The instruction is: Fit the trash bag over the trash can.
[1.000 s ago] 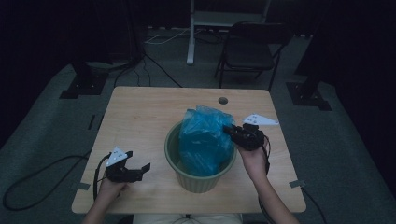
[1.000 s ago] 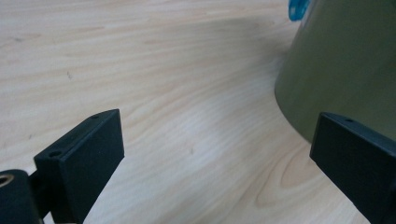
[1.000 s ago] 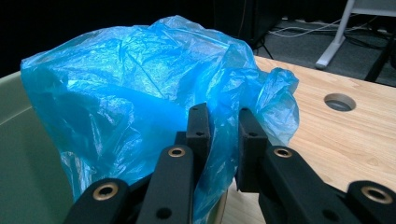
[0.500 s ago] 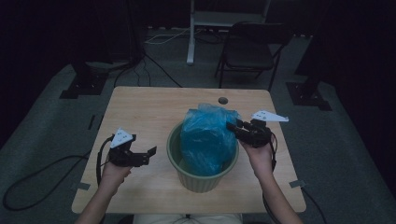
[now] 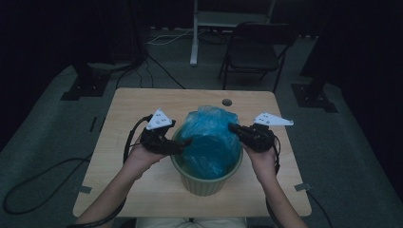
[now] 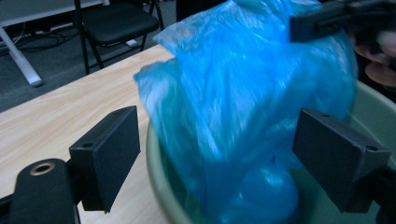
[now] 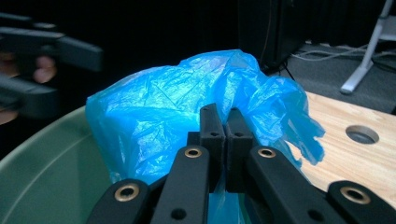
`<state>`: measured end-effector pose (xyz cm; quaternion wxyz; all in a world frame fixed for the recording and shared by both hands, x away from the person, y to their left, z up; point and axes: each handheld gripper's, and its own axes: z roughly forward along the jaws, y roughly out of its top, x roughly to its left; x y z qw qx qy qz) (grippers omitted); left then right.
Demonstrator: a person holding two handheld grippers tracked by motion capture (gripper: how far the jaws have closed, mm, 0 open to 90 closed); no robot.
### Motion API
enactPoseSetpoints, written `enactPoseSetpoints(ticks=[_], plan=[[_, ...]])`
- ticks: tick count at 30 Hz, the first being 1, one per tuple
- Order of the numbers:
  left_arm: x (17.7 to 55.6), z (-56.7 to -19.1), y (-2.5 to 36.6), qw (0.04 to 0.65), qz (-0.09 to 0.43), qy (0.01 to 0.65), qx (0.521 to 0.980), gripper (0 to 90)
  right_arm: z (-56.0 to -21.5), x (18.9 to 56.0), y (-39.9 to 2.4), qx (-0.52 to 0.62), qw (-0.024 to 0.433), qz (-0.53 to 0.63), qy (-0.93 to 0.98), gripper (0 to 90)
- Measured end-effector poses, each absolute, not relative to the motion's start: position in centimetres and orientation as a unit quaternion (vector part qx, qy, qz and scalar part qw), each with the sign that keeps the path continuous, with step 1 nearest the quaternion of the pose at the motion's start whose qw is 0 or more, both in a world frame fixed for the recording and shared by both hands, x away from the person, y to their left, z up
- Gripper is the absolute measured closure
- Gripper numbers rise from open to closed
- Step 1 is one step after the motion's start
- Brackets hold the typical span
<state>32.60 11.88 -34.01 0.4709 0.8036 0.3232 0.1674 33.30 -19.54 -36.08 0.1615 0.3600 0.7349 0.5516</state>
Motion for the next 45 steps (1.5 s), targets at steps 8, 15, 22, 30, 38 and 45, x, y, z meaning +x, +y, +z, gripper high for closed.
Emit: enactPoseSetpoints(ticks=[8,15,22,30,38,45], plan=[[36.1,-32.5,11.3,0.484,0.123,0.332,0.8,15.7,-35.6,31.9,-19.3,0.334,0.162,0.563,0.738,88.9],[39.6,-32.7,11.0,0.494,0.066,0.351,0.793,23.7,-35.5,31.0,-18.7,0.316,0.162,0.567,0.743,88.8],[41.3,-33.8,10.8,0.511,-0.012,0.349,0.786,36.5,-35.2,30.8,-18.7,0.311,0.168,0.571,0.741,88.7],[39.7,-33.6,10.1,0.515,-0.004,0.301,0.803,86.1,-35.6,30.8,-19.1,0.321,0.168,0.567,0.74,88.7],[35.1,-31.3,9.6,0.548,0.022,0.242,0.8,90.0,-36.3,29.9,-20.1,0.328,0.167,0.565,0.739,86.1],[30.4,-30.3,9.5,0.565,0.027,0.185,0.803,90.0,-36.9,27.7,-21.0,0.333,0.155,0.571,0.734,64.6]])
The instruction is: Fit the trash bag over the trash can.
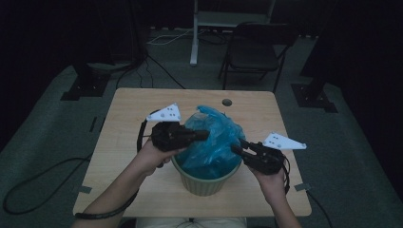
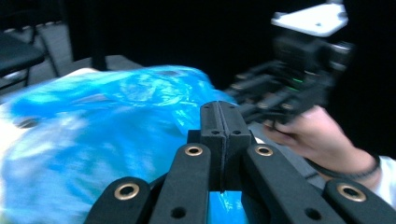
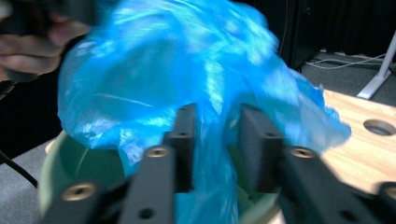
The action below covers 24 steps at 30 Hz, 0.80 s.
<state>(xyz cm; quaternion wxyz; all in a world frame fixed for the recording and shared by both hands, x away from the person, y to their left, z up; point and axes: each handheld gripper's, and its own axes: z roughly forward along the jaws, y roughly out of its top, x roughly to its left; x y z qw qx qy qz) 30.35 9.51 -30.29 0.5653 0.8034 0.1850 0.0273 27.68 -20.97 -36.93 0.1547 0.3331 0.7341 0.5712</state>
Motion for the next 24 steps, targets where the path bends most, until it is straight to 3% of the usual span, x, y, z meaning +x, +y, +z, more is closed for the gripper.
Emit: enactPoseSetpoints(ticks=[1,7,17,24], plan=[[28.1,-30.7,9.5,0.561,0.038,0.166,0.81,90.0,-37.4,26.6,-22.0,0.346,0.148,0.576,0.726,60.8],[25.3,-33.3,9.3,0.559,-0.002,0.149,0.816,90.0,-37.3,25.1,-24.6,0.373,0.158,0.574,0.712,55.8],[22.4,-36.9,8.3,0.546,-0.036,0.132,0.826,90.0,-33.8,27.1,-24.8,0.365,0.178,0.595,0.694,51.2],[20.3,-39.0,7.9,0.529,0.017,0.141,0.837,90.0,-34.3,29.6,-22.8,0.371,0.153,0.581,0.708,47.7]])
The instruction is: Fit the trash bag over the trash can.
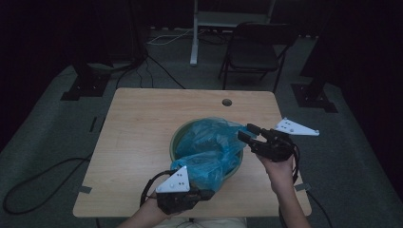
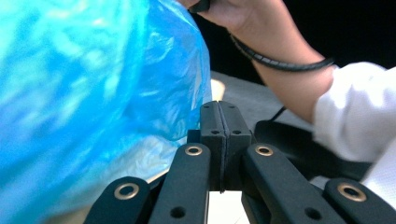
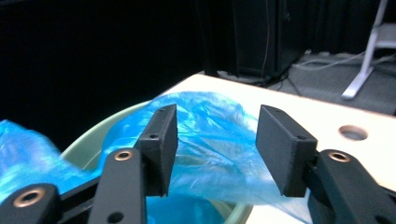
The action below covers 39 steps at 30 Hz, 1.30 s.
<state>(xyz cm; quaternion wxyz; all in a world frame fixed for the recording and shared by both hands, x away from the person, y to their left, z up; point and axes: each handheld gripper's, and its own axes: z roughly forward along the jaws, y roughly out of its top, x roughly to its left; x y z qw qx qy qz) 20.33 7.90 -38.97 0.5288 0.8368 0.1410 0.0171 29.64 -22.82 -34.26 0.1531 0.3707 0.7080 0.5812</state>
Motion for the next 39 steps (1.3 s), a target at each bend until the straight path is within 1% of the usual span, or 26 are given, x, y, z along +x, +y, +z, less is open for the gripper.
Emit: enactPoseSetpoints(ticks=[1,4,6,7,8,9,10,13,16,18,19,20,23,27,29,31,34,37,38,39], plan=[[20.1,-39.9,8.0,0.528,0.002,0.15,0.836,90.0,-34.6,29.7,-22.8,0.373,0.146,0.582,0.707,47.6],[20.0,-41.4,7.8,0.514,-0.012,0.158,0.843,90.0,-35.6,29.0,-23.4,0.386,0.151,0.58,0.701,46.4],[19.9,-41.7,7.8,0.511,-0.008,0.159,0.845,82.2,-35.8,28.7,-24.1,0.394,0.152,0.582,0.695,46.0],[19.5,-42.1,7.8,0.503,0.001,0.156,0.85,82.2,-35.9,28.4,-24.6,0.4,0.151,0.585,0.689,45.9],[19.4,-42.2,7.9,0.503,0.007,0.153,0.851,77.1,-36.0,27.9,-25.5,0.407,0.152,0.589,0.681,44.7],[19.1,-42.3,8.0,0.502,0.012,0.155,0.851,74.3,-36.0,27.6,-25.9,0.41,0.154,0.591,0.677,44.5],[18.9,-42.4,8.1,0.5,0.01,0.155,0.852,67.0,-36.1,27.0,-26.6,0.416,0.156,0.594,0.671,44.5],[18.2,-42.4,8.7,0.498,0.011,0.149,0.854,52.7,-36.0,25.7,-27.9,0.424,0.157,0.602,0.659,44.3],[17.6,-42.2,9.1,0.498,0.016,0.151,0.854,43.8,-35.9,24.7,-28.4,0.422,0.159,0.612,0.649,43.9],[17.5,-42.2,9.3,0.499,0.018,0.154,0.852,43.3,-35.9,24.3,-28.5,0.422,0.156,0.617,0.646,43.9],[17.5,-41.9,9.5,0.504,0.021,0.161,0.849,43.3,-35.9,24.0,-28.6,0.42,0.147,0.623,0.643,43.4],[17.6,-41.8,9.5,0.506,0.023,0.164,0.846,43.4,-35.9,22.9,-28.3,0.411,0.134,0.633,0.643,43.2],[18.1,-41.6,9.2,0.513,0.024,0.168,0.841,43.5,-35.7,21.3,-27.4,0.392,0.125,0.642,0.647,43.1],[18.5,-41.5,8.4,0.522,0.019,0.17,0.835,44.2,-36.1,20.5,-25.4,0.37,0.085,0.649,0.66,40.6],[18.6,-41.5,8.0,0.525,0.016,0.166,0.835,44.2,-36.5,20.8,-24.4,0.366,0.069,0.646,0.667,38.8],[18.7,-41.6,7.6,0.523,0.019,0.163,0.836,44.2,-36.7,21.1,-24.1,0.367,0.063,0.643,0.669,37.6],[19.0,-41.8,7.3,0.522,0.016,0.166,0.836,44.2,-37.4,23.1,-23.2,0.374,0.02,0.652,0.659,35.6],[19.2,-41.9,6.9,0.519,0.016,0.167,0.838,44.3,-37.4,24.3,-22.6,0.369,0.0,0.66,0.654,34.4],[19.2,-42.0,6.8,0.518,0.015,0.166,0.839,44.4,-37.2,24.7,-22.4,0.365,-0.007,0.665,0.652,36.8],[19.3,-42.0,6.8,0.518,0.015,0.165,0.839,46.4,-37.0,25.2,-22.2,0.36,-0.007,0.665,0.655,43.2]])
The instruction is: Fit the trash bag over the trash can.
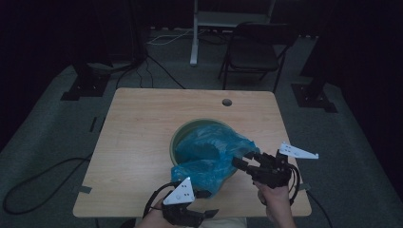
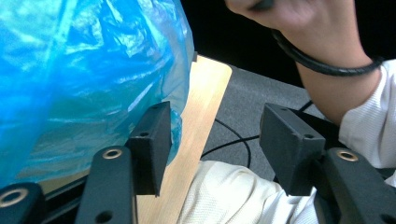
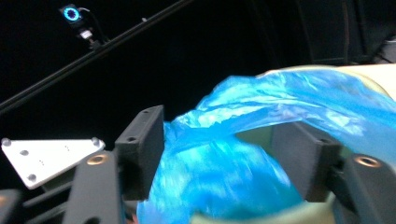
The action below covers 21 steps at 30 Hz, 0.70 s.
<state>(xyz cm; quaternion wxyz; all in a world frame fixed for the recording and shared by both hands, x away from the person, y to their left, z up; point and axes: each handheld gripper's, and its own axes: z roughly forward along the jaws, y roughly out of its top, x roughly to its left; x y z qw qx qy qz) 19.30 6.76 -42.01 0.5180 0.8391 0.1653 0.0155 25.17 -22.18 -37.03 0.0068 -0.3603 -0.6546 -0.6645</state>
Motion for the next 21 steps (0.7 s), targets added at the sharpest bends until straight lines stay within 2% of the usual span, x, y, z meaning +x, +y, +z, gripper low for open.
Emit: enactPoseSetpoints(ticks=[1,2,3,4,5,6,7,12,13,14,16,18,21], plan=[[19.3,-42.1,6.7,0.517,0.017,0.166,0.839,48.2,-36.9,25.6,-22.0,-0.359,0.0,-0.659,-0.661,47.9],[19.4,-42.2,6.7,0.516,0.017,0.167,0.84,50.6,-36.7,26.0,-21.8,-0.359,-0.01,-0.652,-0.668,66.7],[19.5,-42.3,6.7,0.518,0.02,0.17,0.838,60.2,-36.6,26.4,-21.7,-0.359,-0.029,-0.641,-0.678,77.2],[19.5,-42.5,6.8,0.515,0.024,0.175,0.839,65.0,-36.5,26.8,-21.7,-0.364,-0.041,-0.634,-0.681,83.5],[19.6,-42.7,6.9,0.512,0.029,0.178,0.84,85.5,-36.6,27.8,-21.8,-0.369,-0.051,-0.624,-0.687,89.6],[19.6,-43.0,7.0,0.512,0.035,0.187,0.837,85.5,-36.6,27.8,-21.8,-0.369,-0.051,-0.624,-0.687,89.6],[19.7,-43.3,7.2,0.506,0.028,0.189,0.841,90.0,-36.7,28.3,-22.1,-0.377,-0.062,-0.618,-0.687,89.7],[19.6,-44.5,8.3,0.507,0.009,0.211,0.836,90.0,-37.8,30.0,-23.5,-0.407,-0.058,-0.607,-0.68,89.8],[19.7,-44.5,8.6,0.508,-0.011,0.209,0.835,87.8,-37.9,30.0,-23.6,-0.409,-0.059,-0.605,-0.68,89.8],[19.6,-44.5,8.8,0.513,-0.014,0.21,0.832,74.7,-38.2,30.1,-23.6,-0.412,-0.062,-0.603,-0.68,89.8],[19.3,-44.2,9.2,0.511,-0.023,0.213,0.833,54.7,-38.3,30.1,-23.8,-0.414,-0.055,-0.606,-0.678,89.9],[18.7,-43.3,9.9,0.512,-0.017,0.213,0.832,46.8,-38.3,30.0,-23.8,-0.413,-0.06,-0.604,-0.679,89.8],[18.3,-41.2,11.5,0.522,0.014,0.218,0.824,44.3,-38.0,29.8,-23.9,-0.412,-0.068,-0.604,-0.679,89.9]])
